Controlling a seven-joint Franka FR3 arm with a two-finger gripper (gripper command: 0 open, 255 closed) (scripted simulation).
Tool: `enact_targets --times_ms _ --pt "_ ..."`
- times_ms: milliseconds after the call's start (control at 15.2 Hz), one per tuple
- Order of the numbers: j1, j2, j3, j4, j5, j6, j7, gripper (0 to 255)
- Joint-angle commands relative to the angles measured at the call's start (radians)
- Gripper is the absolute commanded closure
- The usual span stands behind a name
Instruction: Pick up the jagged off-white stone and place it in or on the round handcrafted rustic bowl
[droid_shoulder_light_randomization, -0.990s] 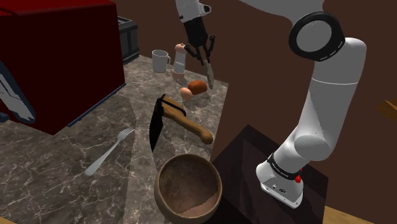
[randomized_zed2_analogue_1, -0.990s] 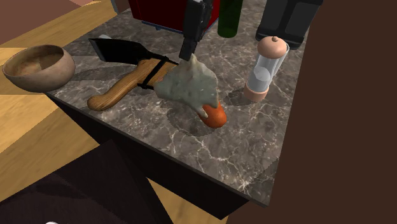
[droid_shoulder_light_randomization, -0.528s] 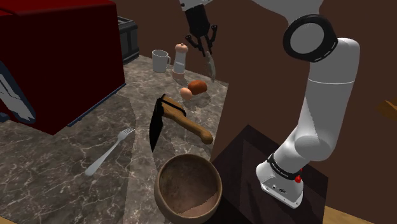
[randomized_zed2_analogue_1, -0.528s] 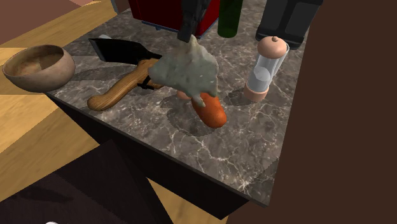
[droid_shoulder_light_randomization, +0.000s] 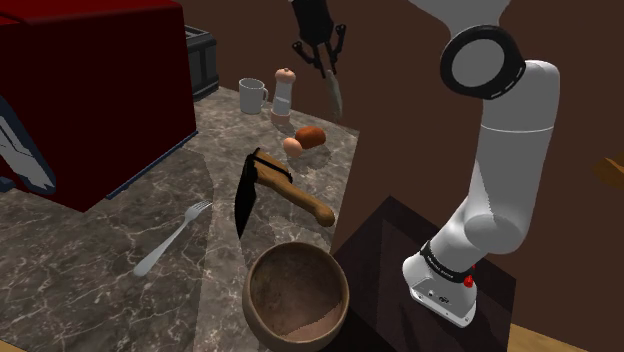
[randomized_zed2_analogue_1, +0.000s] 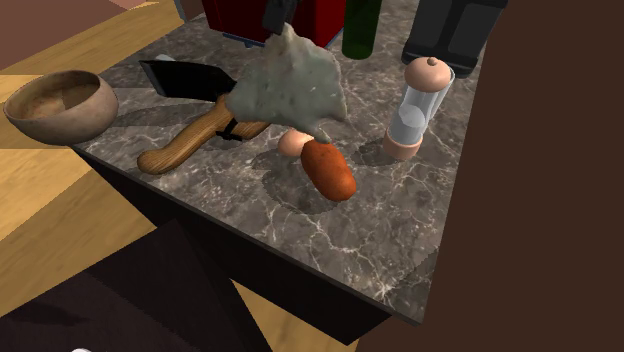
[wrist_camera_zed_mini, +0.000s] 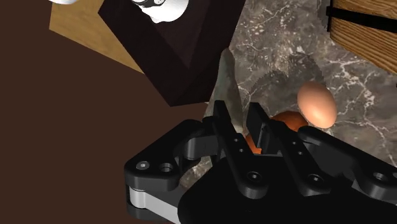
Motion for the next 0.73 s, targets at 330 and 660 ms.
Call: enact_targets --times_ms 330,660 --pt "0.066 -0.135 0.044 -0.175 0.109 0.042 0.167 255" --pt "0.125 -0.189 0.080 -0.235 0.186 0.058 0.296 255"
